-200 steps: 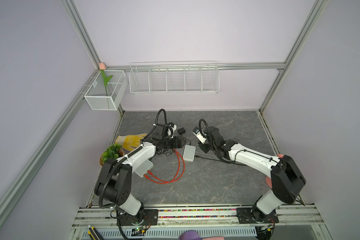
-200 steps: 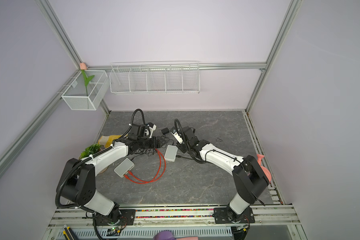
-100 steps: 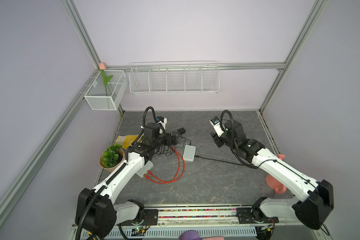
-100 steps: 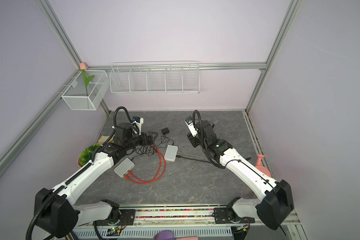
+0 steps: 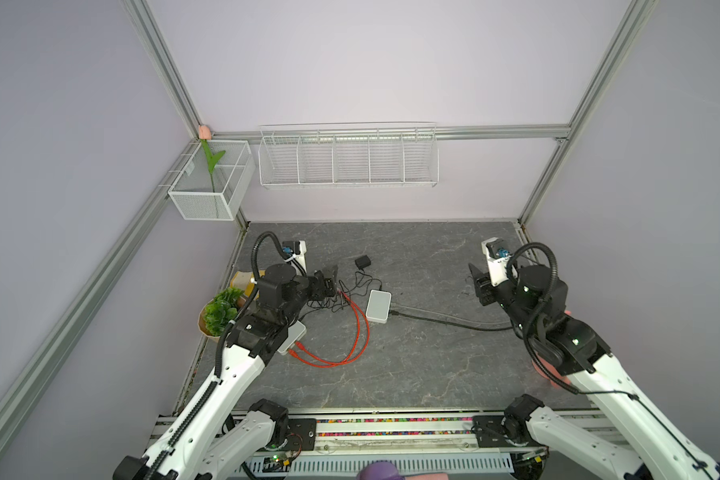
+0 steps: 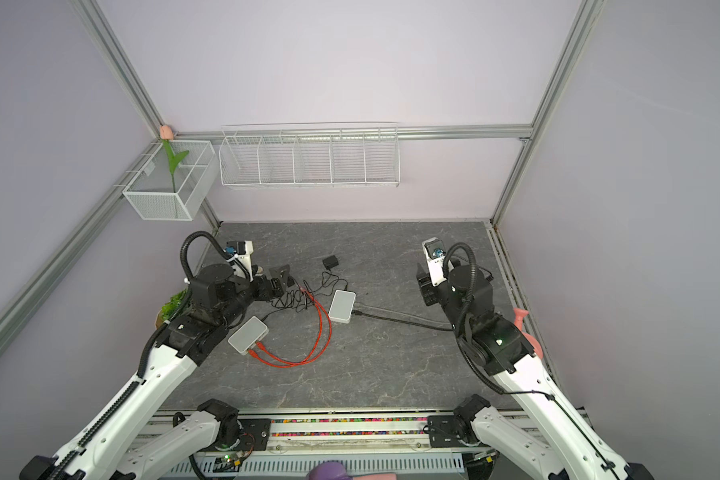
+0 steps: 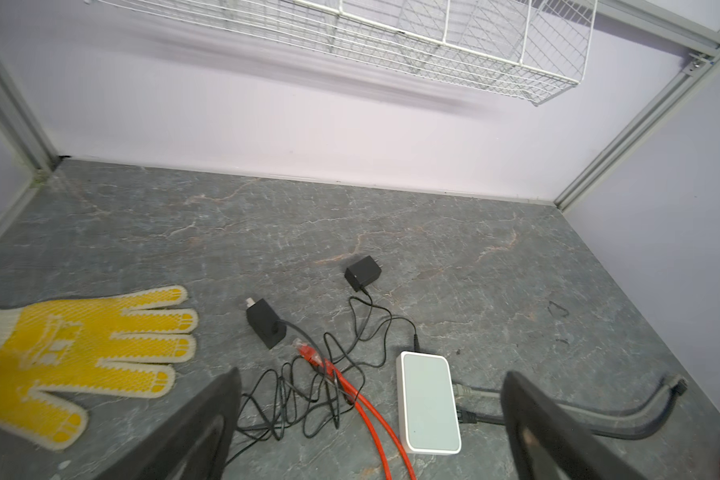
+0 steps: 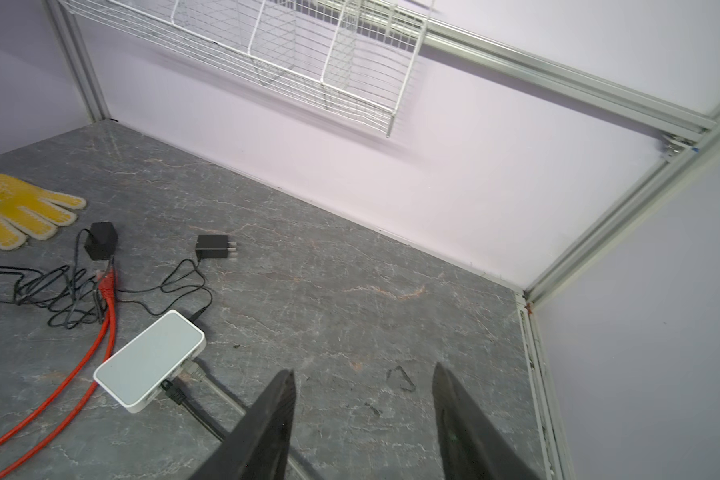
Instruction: Insert the plug into the switch port
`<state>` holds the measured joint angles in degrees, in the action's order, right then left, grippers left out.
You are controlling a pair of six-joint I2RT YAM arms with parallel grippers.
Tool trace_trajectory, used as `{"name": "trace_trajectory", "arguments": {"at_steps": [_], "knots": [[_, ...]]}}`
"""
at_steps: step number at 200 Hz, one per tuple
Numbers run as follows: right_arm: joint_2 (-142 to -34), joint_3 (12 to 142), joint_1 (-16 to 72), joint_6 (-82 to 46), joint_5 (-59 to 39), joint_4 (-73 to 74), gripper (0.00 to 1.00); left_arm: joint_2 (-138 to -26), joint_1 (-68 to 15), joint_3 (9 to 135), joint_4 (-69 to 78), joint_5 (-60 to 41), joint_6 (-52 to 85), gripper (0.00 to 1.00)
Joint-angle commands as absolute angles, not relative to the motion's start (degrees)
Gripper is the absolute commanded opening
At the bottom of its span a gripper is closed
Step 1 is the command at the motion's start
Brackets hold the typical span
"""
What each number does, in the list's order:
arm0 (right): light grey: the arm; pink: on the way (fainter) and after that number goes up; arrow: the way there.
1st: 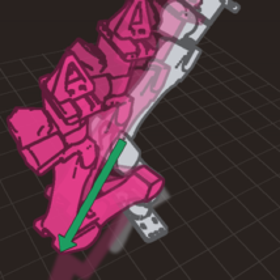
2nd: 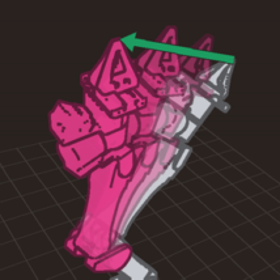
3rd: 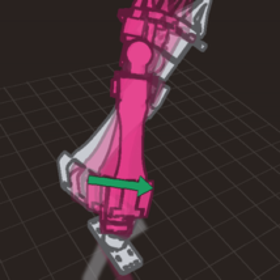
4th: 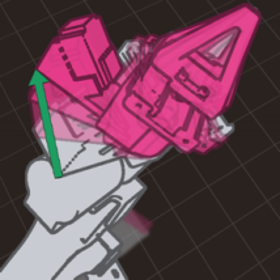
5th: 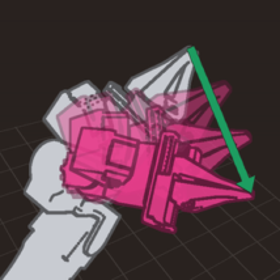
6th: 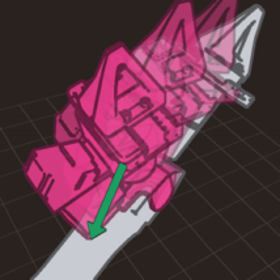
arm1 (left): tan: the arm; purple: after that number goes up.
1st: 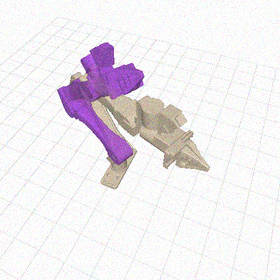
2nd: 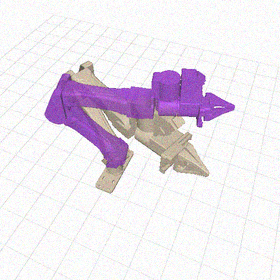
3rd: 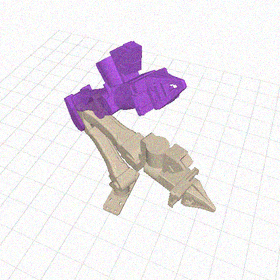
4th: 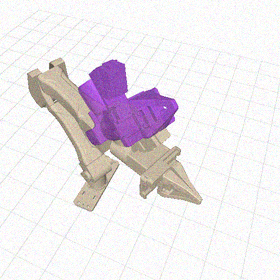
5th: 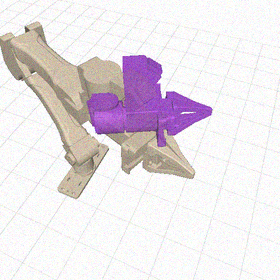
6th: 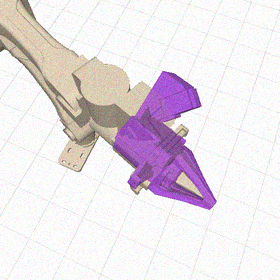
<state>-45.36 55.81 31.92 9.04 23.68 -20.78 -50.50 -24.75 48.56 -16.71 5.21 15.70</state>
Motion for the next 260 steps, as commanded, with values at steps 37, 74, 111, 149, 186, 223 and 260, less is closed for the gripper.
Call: {"name": "trace_trajectory", "arguments": {"at_steps": [37, 74, 111, 149, 186, 223, 260], "knots": [[-32.68, 46.2, 31.46, 5.76, 39.45, -21.27, 0.57, -38.49, -24.6, 40.74, -18.78, 22.49, 11.73, 1.0], [-27.07, 37.39, 31.49, 4.75, 44.48, -19.48, 0.7, -36.43, -24.61, 35.12, -15.43, 29.7, 9.79, 1.0], [-26.52, 29.66, 31.47, -2.03, 49.11, -18.23, 0.72, -36.19, -24.58, 30.64, -11.86, 34.35, 10.38, 1.0], [-27.26, 20.99, 31.54, -3.81, 49.61, -11.61, 0.71, -35.42, -24.61, 25.6, -8.03, 38.87, 8.99, 1.0], [-28.15, 18.63, 31.5, -5.89, 53.69, -13.88, 0.7, -36.12, -24.66, 22.33, -6.71, 41.29, 7.87, 0.99], [-25.57, 16.35, 31.46, -5.54, 54.4, -13.54, 0.71, -36.45, -24.61, 20.0, -5.98, 43.33, 6.98, 1.0], [-26.15, 13.78, 31.26, -4.65, 54.54, -9.43, 0.73, -38.18, -24.61, 17.73, -4.44, 43.0, 7.94, 0.99]]}}
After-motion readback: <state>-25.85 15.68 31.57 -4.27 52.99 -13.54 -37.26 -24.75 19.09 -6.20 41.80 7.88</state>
